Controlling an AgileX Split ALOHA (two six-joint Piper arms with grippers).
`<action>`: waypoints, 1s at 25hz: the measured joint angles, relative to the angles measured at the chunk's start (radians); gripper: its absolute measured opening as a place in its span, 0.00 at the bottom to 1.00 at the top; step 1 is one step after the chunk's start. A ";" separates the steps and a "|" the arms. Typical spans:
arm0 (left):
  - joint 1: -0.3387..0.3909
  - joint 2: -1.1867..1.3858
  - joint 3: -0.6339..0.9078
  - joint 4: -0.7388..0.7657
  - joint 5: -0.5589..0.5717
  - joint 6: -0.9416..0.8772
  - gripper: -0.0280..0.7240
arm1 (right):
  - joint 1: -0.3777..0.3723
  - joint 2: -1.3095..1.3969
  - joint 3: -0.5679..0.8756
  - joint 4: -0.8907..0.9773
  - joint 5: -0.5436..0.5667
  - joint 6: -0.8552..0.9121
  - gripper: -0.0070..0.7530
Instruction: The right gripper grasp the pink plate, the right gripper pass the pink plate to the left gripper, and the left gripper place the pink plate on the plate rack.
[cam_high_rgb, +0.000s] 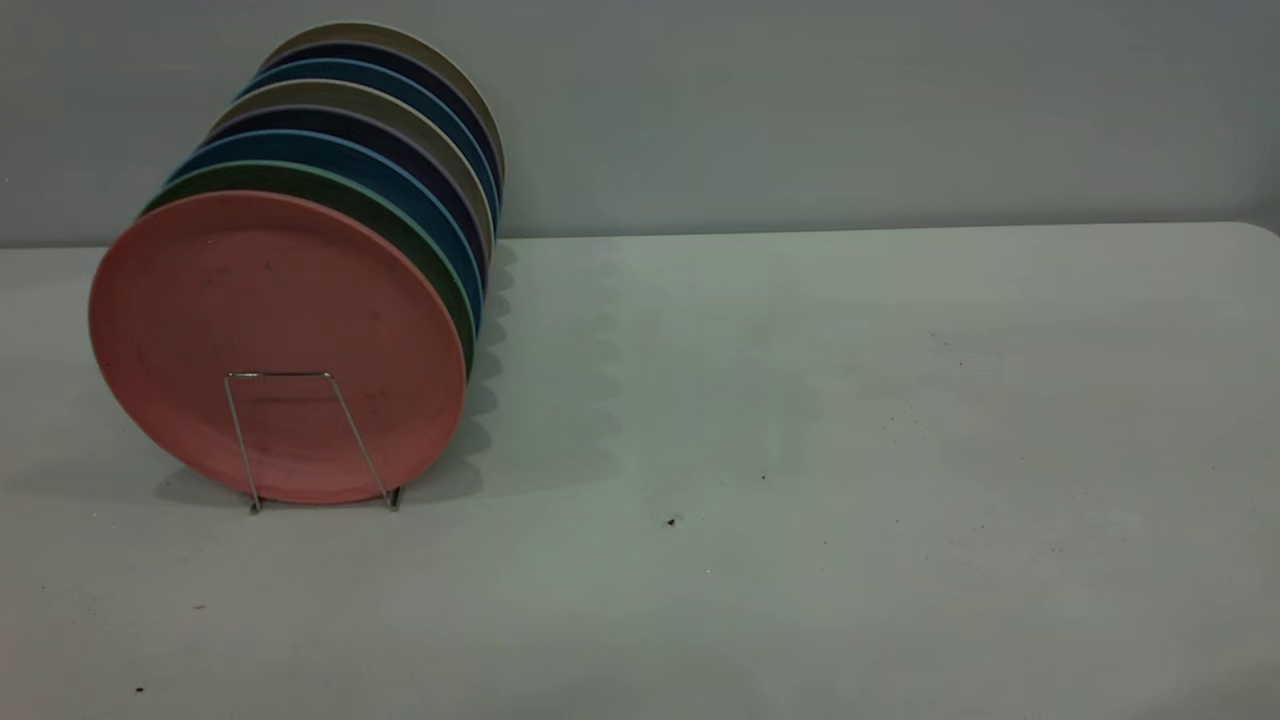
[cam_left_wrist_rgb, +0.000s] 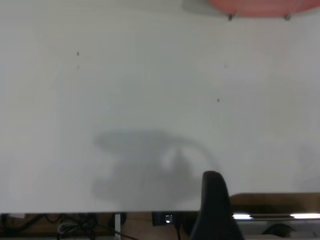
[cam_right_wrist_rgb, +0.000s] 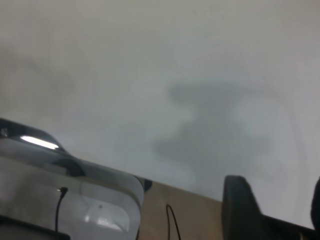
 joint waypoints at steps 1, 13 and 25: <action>0.000 -0.031 0.023 0.000 0.002 0.000 0.78 | 0.000 -0.034 0.013 0.004 0.004 -0.002 0.52; 0.000 -0.450 0.247 0.000 0.078 0.005 0.78 | 0.000 -0.454 0.296 0.026 0.050 -0.004 0.57; -0.038 -0.630 0.310 -0.001 0.100 0.009 0.78 | 0.000 -0.792 0.471 0.015 -0.045 -0.011 0.57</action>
